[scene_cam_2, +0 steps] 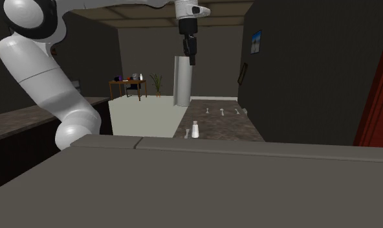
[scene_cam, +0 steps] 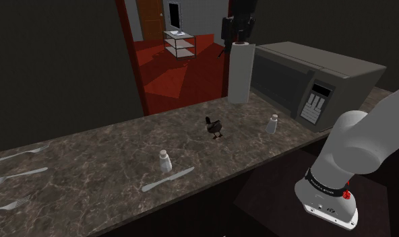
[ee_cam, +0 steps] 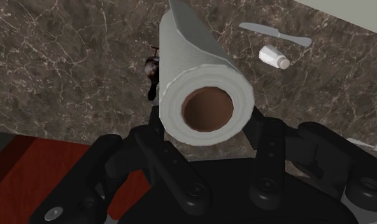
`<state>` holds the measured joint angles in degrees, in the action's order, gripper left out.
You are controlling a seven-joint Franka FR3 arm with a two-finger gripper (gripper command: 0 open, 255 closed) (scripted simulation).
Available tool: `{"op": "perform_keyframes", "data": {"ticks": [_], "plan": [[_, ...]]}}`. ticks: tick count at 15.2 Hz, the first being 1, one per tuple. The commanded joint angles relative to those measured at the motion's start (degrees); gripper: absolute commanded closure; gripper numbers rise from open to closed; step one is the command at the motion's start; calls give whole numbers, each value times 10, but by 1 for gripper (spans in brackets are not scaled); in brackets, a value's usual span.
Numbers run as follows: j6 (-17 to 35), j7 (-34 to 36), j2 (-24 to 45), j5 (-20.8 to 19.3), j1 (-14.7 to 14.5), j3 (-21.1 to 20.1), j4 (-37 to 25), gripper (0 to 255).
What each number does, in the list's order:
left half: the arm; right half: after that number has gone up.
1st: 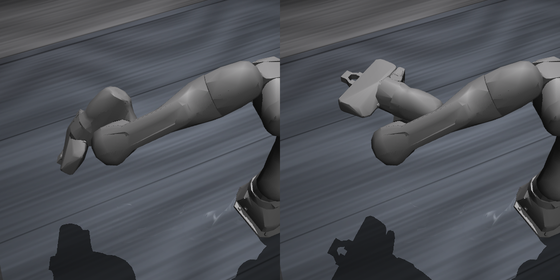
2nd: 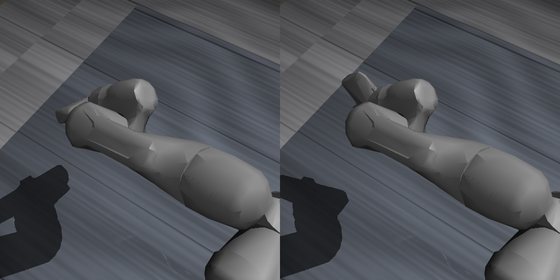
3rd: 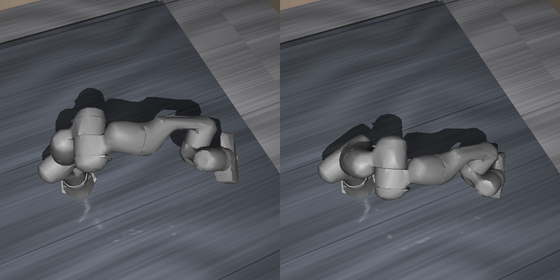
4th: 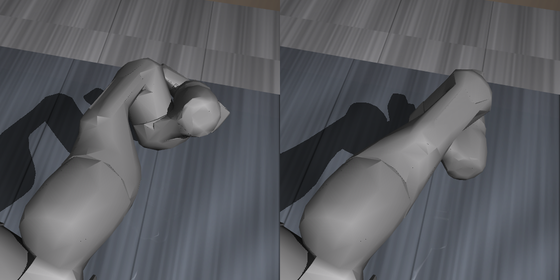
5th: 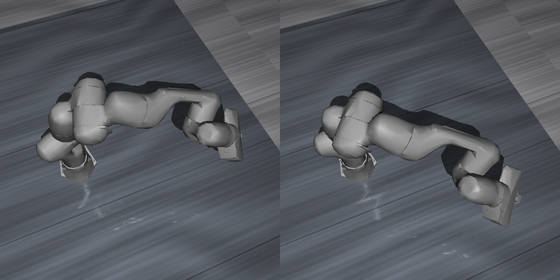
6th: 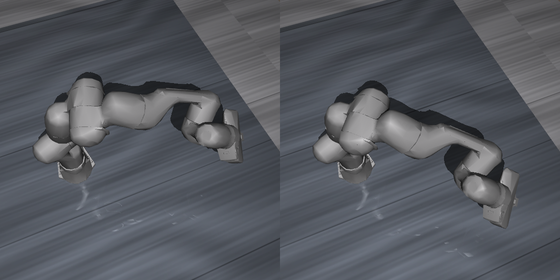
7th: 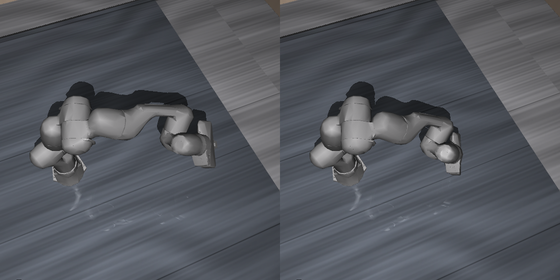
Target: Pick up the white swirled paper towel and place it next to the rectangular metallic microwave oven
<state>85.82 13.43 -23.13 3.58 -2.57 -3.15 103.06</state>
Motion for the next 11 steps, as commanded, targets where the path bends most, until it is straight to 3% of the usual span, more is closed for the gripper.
{"op": "perform_keyframes", "data": {"ticks": [1, 11], "plan": [[-16, 1, 9, 0, 0, 0, -24, 255], [-99, 7, 56, -2, 0, 0, -154, 255]]}}
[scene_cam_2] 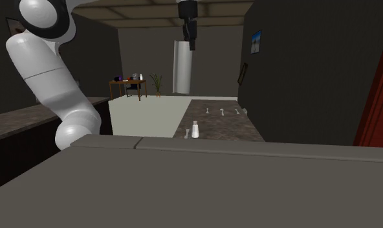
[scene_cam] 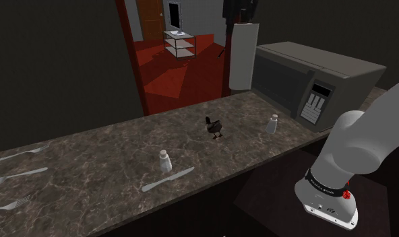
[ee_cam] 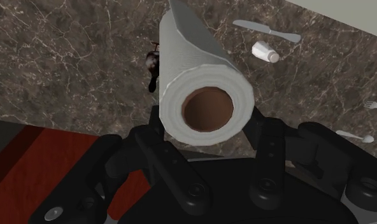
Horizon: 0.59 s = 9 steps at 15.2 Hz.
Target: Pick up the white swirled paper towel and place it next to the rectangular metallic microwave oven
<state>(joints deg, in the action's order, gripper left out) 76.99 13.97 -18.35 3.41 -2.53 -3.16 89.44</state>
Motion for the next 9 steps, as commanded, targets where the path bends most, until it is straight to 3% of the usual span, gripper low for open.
{"op": "perform_keyframes", "data": {"ticks": [1, 9], "plan": [[-19, 2, 14, 0, 0, -1, -32, 255], [-96, 7, 69, -2, 0, -2, -165, 255]]}}
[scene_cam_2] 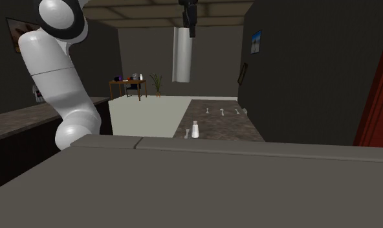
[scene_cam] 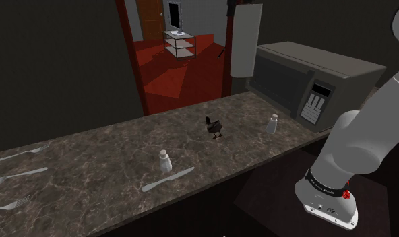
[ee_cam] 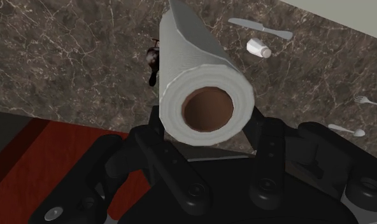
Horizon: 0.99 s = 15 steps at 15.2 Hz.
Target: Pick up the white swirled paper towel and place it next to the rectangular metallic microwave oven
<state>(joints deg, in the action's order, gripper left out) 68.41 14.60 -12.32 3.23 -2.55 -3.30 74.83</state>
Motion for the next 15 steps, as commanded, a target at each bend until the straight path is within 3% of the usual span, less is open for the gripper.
{"op": "perform_keyframes", "data": {"ticks": [1, 4, 15], "plan": [[-21, 2, 18, -1, 0, -1, -39, 255], [-46, 4, 39, -1, -1, -1, -85, 255], [-57, -173, -11, -9, 60, 113, -37, 255]]}}
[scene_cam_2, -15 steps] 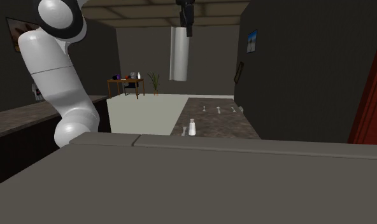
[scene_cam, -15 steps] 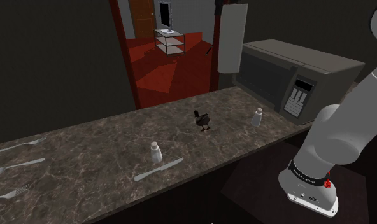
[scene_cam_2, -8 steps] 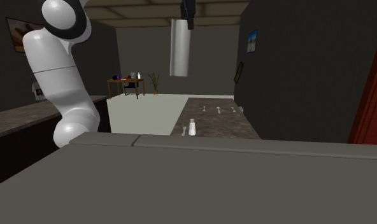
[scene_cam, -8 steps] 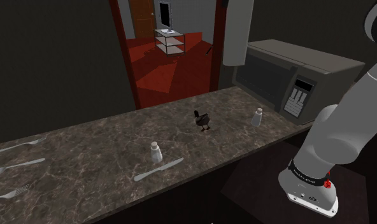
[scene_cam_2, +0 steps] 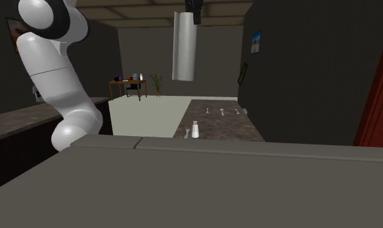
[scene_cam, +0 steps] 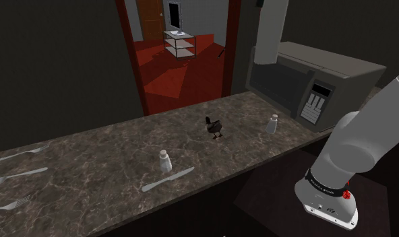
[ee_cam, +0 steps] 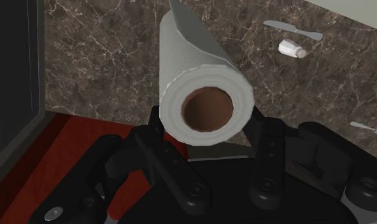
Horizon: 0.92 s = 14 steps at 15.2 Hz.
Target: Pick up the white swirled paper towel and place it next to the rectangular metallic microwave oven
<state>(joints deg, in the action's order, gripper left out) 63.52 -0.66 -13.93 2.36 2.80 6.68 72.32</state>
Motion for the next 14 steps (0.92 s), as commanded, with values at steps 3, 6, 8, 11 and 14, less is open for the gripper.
{"op": "perform_keyframes", "data": {"ticks": [3, 6, 8, 11, 14], "plan": [[-13, -71, 8, -4, 21, 47, -18, 255], [-20, -122, 18, -5, 37, 83, -32, 255], [-25, -158, 30, -4, 48, 107, -47, 255], [-7, -184, 21, -9, 57, 123, -20, 255], [25, -179, -5, -17, 56, 115, 37, 255]]}}
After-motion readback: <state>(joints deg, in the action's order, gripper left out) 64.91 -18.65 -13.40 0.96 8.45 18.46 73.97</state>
